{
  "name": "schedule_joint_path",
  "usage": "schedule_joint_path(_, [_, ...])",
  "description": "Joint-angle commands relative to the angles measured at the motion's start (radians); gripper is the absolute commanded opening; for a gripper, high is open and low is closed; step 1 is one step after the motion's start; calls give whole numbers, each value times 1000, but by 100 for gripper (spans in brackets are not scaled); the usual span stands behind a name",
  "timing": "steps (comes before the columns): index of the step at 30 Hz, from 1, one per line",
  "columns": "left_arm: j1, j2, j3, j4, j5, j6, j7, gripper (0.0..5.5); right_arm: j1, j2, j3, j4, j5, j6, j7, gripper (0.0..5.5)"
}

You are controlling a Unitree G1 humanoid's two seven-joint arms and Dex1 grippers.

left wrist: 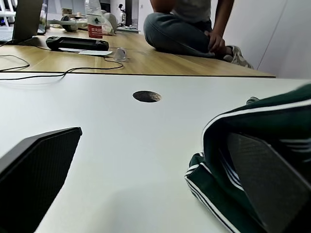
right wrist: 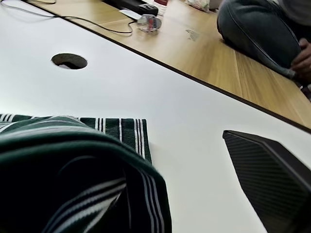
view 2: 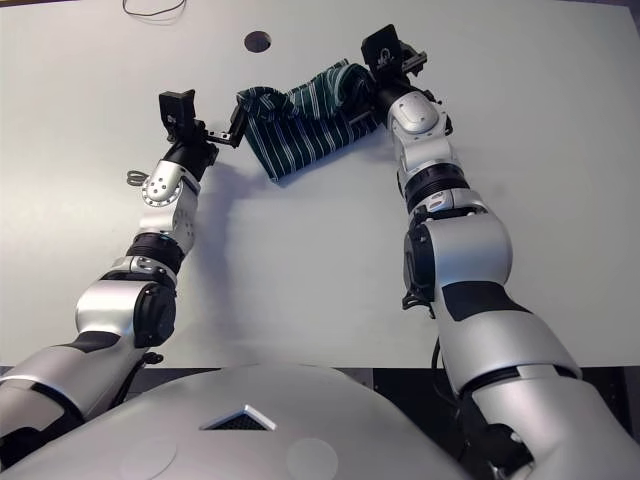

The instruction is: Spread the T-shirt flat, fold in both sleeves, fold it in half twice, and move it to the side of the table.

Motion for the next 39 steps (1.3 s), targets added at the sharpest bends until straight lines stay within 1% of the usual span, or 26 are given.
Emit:
schedule_joint_path(1, [-25, -6, 26, 16, -17, 56, 9, 550, -43, -5, -78, 10, 68, 57, -4, 533])
schedule_joint_path(5, [-50, -3, 83, 61, -48, 130, 60, 550, -61, 3, -178, 18, 154, 137, -23, 533])
schedule_joint_path(7, [-61, -4, 109, 76, -62, 159, 74, 550, -66, 11, -197, 18, 171, 162, -11, 533])
schedule_joint_path(12, [-102, -12, 233, 111, -176, 271, 123, 550, -83, 36, -287, 11, 260, 234, -18, 533])
schedule_joint_path(16, [-104, 4, 323, 123, -251, 300, 150, 550, -97, 59, -299, 6, 270, 241, -30, 533])
schedule_joint_path(18, [-81, -1, 334, 111, -250, 269, 157, 550, -143, 98, -269, 14, 232, 235, -99, 533])
schedule_joint_path(21, [-26, -52, 271, 43, -176, 141, 162, 550, -195, 152, -209, 30, 153, 232, -225, 533])
schedule_joint_path(23, [28, -88, 215, -30, -114, 55, 174, 550, -214, 165, -191, 36, 123, 230, -272, 533])
schedule_joint_path(27, [176, -136, 111, -234, -6, -81, 195, 550, -210, 147, -201, 41, 108, 228, -322, 533])
schedule_joint_path(29, [243, -145, 69, -332, 35, -120, 199, 550, -178, 123, -204, 39, 104, 212, -324, 533])
schedule_joint_path(30, [272, -143, 49, -377, 64, -146, 209, 550, -152, 107, -188, 34, 86, 177, -318, 533])
schedule_joint_path(32, [320, -116, -4, -453, 187, -213, 259, 550, -84, 77, -116, 8, 16, 48, -287, 533])
schedule_joint_path(35, [363, 6, -138, -586, 598, -297, 422, 550, 49, 35, -5, -87, -78, -205, -236, 533])
schedule_joint_path(37, [348, 93, -227, -664, 803, -289, 448, 550, 138, -8, 1, -199, -69, -312, -203, 533])
schedule_joint_path(39, [314, 159, -293, -696, 933, -262, 455, 550, 201, -43, -7, -307, -53, -358, -195, 533])
